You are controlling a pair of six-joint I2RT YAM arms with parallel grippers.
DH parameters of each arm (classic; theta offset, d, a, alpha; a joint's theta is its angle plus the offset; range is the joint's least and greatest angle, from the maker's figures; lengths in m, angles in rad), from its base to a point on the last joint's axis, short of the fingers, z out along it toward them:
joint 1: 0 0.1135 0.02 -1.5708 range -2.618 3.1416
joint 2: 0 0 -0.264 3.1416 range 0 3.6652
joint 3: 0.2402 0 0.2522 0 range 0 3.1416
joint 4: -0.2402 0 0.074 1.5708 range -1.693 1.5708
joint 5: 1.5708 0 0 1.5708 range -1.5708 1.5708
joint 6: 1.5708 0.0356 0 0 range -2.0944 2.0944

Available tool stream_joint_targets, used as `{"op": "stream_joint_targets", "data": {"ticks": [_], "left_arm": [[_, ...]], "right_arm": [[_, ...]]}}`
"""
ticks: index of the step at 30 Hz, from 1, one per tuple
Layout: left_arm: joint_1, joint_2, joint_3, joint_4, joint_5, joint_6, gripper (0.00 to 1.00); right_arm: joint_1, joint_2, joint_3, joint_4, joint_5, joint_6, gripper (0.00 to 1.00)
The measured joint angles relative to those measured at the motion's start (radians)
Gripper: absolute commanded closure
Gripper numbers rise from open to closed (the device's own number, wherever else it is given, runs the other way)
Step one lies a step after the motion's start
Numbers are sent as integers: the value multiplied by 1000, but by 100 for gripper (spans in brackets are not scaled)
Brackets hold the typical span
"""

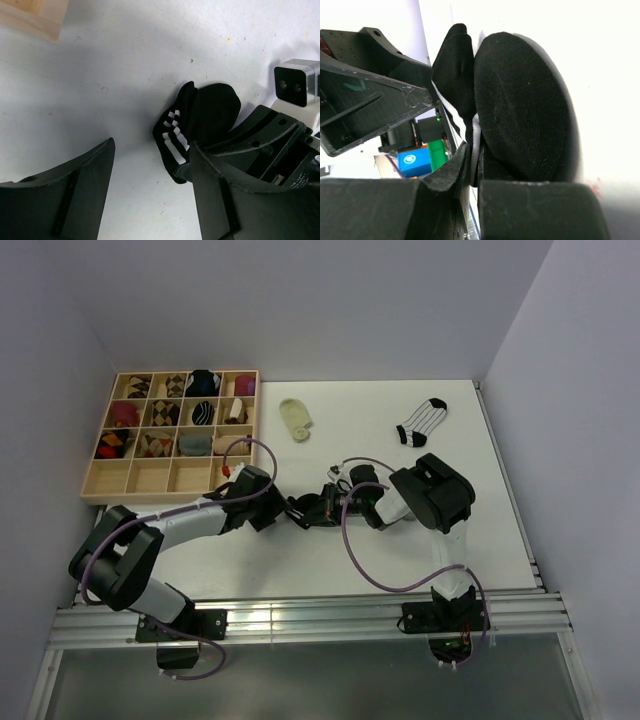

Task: Roll the socks
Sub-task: Roll the sock at the center of the board.

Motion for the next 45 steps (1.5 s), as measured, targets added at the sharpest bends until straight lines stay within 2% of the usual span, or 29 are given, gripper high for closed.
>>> {"op": "stream_joint_targets", "data": {"ticks": [5,8,11,12,14,15,18,21,23,28,31,37,45], "left_arm": [[0,24,4,26,11,0,37],[-1,50,21,38,18,-2,45],[-1,79,39,42,19,-2,59],[-1,89,44,42,19,-2,70],[-1,101,51,42,19,1,80],[-1,104,52,43,21,3,87],[-5,105,58,45,22,8,95],[-11,105,61,42,19,13,96],[-14,105,63,38,14,24,96],[-14,98,63,27,3,46,96],[-16,93,67,13,-6,62,96],[-22,93,74,2,-9,88,96],[-34,93,90,-19,-11,134,96]], "right_arm": [[-2,8,-4,26,0,29,99],[-2,6,-3,19,2,24,98],[-2,-4,-2,-7,9,0,96],[-2,-10,0,-24,10,-14,94],[-2,-25,6,-64,15,-45,91],[-1,-33,9,-83,19,-61,87],[0,-77,21,-177,47,-127,74],[2,-135,32,-286,85,-201,65],[2,-193,33,-372,127,-253,64],[2,-348,54,-573,263,-367,65],[1,-388,90,-648,340,-412,67],[1,-325,159,-710,441,-463,71],[1,-228,228,-727,483,-494,74]]}}
